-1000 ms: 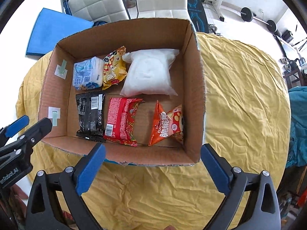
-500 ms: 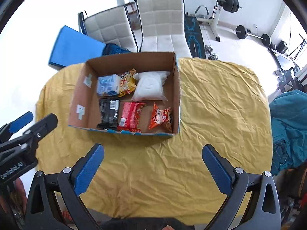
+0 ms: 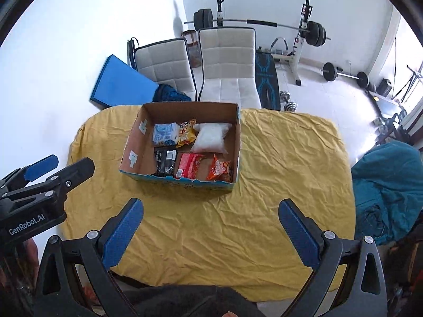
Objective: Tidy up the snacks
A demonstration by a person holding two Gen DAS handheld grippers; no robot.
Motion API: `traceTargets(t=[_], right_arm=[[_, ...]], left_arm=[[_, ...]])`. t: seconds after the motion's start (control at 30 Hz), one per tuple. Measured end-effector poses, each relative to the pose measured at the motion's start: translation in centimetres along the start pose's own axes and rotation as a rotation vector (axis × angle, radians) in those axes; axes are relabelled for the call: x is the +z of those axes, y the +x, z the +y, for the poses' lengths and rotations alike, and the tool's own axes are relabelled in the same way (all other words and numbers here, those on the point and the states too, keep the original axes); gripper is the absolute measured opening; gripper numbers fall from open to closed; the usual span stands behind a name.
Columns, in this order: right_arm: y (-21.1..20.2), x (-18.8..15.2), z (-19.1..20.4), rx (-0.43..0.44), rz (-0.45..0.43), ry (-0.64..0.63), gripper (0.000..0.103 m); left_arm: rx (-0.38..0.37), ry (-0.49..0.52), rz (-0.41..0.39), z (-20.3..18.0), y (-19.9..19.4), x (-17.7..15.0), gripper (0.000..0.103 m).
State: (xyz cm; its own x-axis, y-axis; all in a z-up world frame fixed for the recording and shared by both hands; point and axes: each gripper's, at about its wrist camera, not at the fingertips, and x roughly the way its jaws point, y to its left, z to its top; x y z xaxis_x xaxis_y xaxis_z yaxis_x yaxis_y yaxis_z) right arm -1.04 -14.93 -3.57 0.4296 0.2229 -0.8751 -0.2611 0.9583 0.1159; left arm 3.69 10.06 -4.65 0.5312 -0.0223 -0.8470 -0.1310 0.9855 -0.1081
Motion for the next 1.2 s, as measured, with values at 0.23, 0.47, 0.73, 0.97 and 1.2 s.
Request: traceTargets(t=[0.23, 0.47, 0.73, 0.97, 1.2], right_arm=[[-2.2, 0.5, -0.9, -0.030, -0.045, 0.021, 0.103], [-3.5, 1.0, -1.2, -0.040, -0.078, 0.029, 0.103], [-3.9, 1.3, -1.2, -0.048, -0.092, 0.028, 0.103], [-3.7, 1.5, -1.5, -0.054, -0.093, 0.030, 0.103], [-3.5, 1.8, -1.6, -0.064, -0.097, 0.021, 0.103]], left_arm=[[0.012, -0.006, -0.035, 0.1, -1.9, -0.2, 0.092], [0.026, -0.001, -0.060, 0.0, -2.7, 0.0, 0.092], [0.027, 0.005, -0.065, -0.1, -3.1, 0.0, 0.092], [0.030, 0.005, -0.057, -0.1, -3.0, 0.2, 0.092], [0.033, 0.001, -0.052, 0.2, -2.6, 0.3, 0.092]])
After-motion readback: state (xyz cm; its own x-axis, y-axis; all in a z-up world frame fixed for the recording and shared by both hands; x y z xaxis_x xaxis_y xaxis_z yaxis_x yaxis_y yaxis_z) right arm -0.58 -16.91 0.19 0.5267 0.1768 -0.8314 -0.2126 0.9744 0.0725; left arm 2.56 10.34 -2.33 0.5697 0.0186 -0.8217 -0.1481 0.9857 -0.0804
